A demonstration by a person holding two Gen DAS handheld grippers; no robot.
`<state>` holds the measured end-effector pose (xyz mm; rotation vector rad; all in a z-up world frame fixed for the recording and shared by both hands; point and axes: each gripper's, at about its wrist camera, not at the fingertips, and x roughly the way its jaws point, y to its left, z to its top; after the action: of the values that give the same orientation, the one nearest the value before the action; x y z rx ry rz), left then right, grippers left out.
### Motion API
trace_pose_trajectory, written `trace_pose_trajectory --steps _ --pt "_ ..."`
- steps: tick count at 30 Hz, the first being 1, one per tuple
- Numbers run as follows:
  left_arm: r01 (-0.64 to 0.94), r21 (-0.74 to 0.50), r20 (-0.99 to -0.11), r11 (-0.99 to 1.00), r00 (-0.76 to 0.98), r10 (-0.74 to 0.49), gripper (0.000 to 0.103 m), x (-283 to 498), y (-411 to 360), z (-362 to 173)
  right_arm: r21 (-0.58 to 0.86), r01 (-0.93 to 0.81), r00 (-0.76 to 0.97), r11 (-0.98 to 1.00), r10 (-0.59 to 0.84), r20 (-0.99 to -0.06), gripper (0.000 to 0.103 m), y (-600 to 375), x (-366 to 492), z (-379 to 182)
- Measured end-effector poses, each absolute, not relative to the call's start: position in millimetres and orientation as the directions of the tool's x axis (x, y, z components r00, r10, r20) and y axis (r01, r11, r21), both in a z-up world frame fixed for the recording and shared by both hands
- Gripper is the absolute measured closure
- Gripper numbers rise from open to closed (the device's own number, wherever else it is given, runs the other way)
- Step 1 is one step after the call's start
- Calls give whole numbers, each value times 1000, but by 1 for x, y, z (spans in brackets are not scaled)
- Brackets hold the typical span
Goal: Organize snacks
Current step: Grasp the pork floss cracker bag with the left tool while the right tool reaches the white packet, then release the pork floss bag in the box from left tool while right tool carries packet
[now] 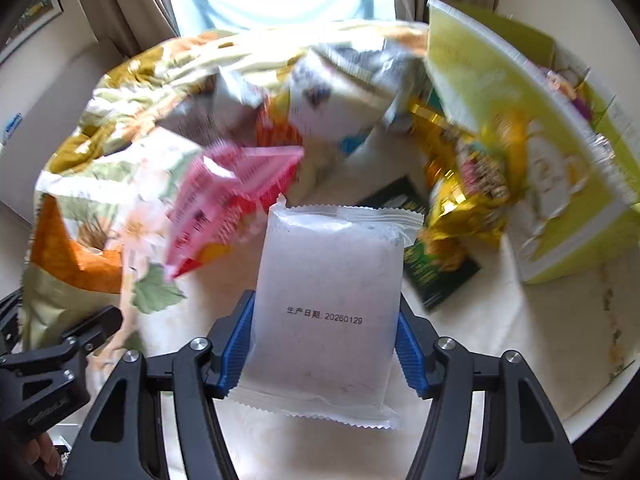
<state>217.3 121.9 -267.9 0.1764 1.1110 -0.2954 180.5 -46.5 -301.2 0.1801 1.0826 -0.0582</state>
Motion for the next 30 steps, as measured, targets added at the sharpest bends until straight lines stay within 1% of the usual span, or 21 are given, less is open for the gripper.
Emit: trace_pose_trajectory --steps 6,9,11,17,19,22,27,30 --pt "308 -2 -856 952 491 -161 45 221 87 -211 148 89 554 985 75 -829 44 -76 165 -241" --pt "315 2 -831 949 528 -174 45 227 61 -185 188 57 588 980 120 -800 44 -99 159 -214" --pt "323 -12 -809 946 554 -199 45 231 40 -167 204 48 606 978 134 -784 44 -117 161 -201" --pt "371 -66 -759 926 584 -288 45 240 -45 -124 187 54 675 981 103 -731 44 -191 162 -165" --pt "391 -66 -752 918 585 -303 45 245 -77 -119 191 65 688 980 94 -719 44 -214 161 -160" --pt "414 -102 -753 904 562 -343 45 255 -124 -118 191 80 695 978 83 -714 44 -250 160 -158" --pt "436 -120 -766 892 530 -363 45 266 -198 -131 198 91 687 976 82 -722 44 -306 163 -162" --pt "422 -135 -780 897 513 -359 45 278 -232 -143 202 92 676 975 88 -732 44 -333 167 -167"
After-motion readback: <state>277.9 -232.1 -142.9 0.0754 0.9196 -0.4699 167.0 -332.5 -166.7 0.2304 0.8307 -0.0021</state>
